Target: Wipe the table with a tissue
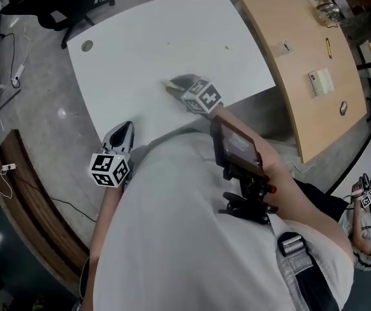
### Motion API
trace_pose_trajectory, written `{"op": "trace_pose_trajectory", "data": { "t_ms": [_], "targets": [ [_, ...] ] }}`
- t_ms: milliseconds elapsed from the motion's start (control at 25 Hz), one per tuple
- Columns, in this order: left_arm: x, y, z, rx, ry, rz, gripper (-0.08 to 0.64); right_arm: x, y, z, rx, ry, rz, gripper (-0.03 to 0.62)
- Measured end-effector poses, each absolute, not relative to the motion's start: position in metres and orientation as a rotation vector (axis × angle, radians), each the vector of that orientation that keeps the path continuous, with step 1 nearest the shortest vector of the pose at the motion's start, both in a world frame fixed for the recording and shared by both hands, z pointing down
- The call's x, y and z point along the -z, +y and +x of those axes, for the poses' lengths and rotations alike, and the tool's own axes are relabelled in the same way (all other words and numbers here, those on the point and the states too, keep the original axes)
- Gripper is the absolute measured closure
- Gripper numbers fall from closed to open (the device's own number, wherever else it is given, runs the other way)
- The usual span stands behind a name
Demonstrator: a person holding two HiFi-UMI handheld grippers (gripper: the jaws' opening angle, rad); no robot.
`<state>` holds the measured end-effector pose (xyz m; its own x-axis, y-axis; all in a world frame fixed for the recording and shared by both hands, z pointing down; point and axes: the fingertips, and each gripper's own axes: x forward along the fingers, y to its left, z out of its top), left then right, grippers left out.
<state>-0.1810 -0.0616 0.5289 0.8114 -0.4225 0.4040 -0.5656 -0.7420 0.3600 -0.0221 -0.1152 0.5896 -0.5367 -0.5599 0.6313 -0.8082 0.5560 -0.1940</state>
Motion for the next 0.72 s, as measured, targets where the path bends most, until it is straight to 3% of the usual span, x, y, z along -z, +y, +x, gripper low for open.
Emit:
{"op": "trace_pose_trajectory", "data": {
  "t_ms": [360, 720],
  "targets": [
    [-0.508, -0.078, -0.124, -0.445, -0.807, 2.526, 0.555, -0.606, -0.163, 0.063, -0.696, -2.157, 1.320, 0.495],
    [-0.514, -0.075, -0.136, -0.480, -0.993, 2.387, 0.555, -0.629, -0.227, 0.101, -0.737, -2.083, 1.392, 0.495]
  ]
}}
